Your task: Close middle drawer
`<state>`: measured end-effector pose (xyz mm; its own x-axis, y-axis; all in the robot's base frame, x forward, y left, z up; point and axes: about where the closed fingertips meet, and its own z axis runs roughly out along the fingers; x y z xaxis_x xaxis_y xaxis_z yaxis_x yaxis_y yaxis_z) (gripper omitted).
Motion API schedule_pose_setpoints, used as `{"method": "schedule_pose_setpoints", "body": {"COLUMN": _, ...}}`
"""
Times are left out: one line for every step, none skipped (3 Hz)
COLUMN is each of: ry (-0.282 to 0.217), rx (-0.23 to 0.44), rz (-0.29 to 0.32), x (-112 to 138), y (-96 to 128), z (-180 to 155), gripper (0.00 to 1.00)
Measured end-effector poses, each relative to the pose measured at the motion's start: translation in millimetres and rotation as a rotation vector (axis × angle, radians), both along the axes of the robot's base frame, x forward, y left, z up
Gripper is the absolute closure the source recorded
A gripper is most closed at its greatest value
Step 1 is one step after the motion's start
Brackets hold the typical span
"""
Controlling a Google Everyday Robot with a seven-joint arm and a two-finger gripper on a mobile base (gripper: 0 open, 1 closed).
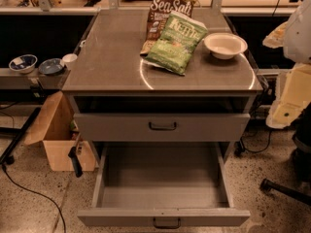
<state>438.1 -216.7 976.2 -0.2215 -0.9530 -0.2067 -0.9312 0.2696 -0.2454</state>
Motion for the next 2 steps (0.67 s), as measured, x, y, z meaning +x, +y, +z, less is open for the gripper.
{"method": "schedule_pose_setpoints", "body": {"ry": 0.0, "rx": 0.0, "rz": 0.0, "x": 0.0, "y": 0.0, "z": 0.0, "gripper": 0.0}}
{"method": "schedule_pose_setpoints", "body": {"ry": 0.0, "rx": 0.0, "rz": 0.0, "x": 0.0, "y": 0.0, "z": 0.0, "gripper": 0.14}}
